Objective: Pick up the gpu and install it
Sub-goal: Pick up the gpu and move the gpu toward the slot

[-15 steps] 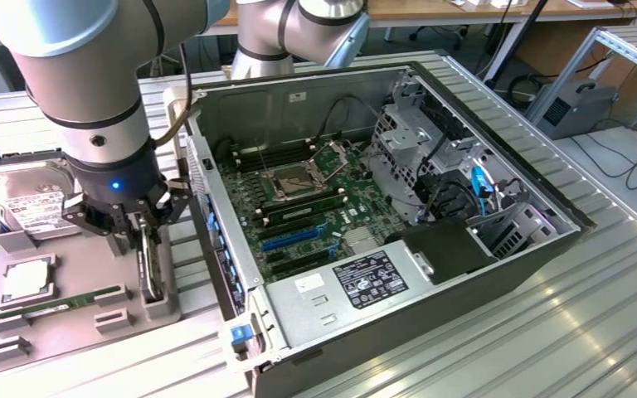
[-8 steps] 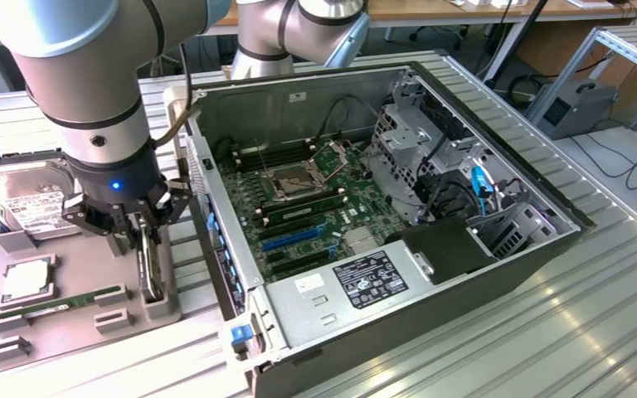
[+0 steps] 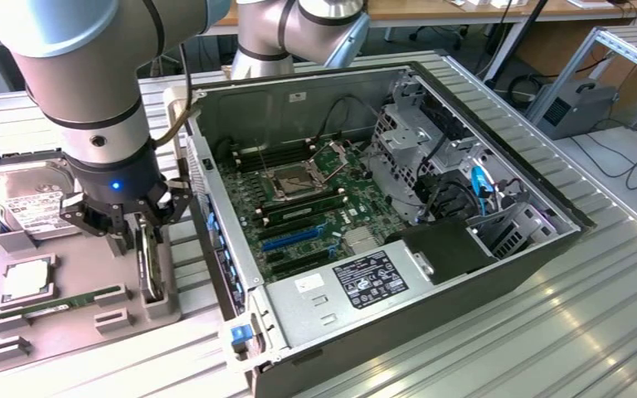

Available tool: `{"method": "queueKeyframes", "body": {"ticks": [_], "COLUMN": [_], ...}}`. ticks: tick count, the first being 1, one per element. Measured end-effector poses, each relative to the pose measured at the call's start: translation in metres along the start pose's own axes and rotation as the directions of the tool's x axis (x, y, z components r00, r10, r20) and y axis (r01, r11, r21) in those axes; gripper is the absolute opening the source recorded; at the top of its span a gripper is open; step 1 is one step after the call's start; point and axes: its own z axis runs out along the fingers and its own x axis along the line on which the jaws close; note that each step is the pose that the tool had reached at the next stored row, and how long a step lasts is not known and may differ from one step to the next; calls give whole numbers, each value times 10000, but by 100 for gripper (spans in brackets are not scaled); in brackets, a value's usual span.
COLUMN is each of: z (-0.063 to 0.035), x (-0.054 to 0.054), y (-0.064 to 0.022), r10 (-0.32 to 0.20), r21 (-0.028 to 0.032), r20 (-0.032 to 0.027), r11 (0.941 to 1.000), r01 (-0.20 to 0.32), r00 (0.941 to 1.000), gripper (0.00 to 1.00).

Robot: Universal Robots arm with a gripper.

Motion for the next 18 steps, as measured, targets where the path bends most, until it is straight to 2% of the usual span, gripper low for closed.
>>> {"method": "queueKeyframes", "body": {"ticks": [4, 8, 10, 11, 12, 13, 18], "z": [-50, -51, -52, -52, -52, -52, -52], "x": [0, 0, 0, 0, 1, 0, 0], "y": [2, 4, 4, 4, 4, 4, 4], "r10": [0, -1, 0, 1, 1, 1, 0], "r21": [0, -4, -6, -7, -9, -11, -21], "r20": [0, 1, -1, -1, -2, -1, -2], "r11": [10000, 10000, 10000, 10000, 10000, 10000, 10000], "r01": [0, 1, 0, -1, -1, -1, 0], "r00": [10000, 10000, 10000, 10000, 10000, 10000, 10000], "gripper": [41, 41, 40, 33, 33, 27, 27]}}
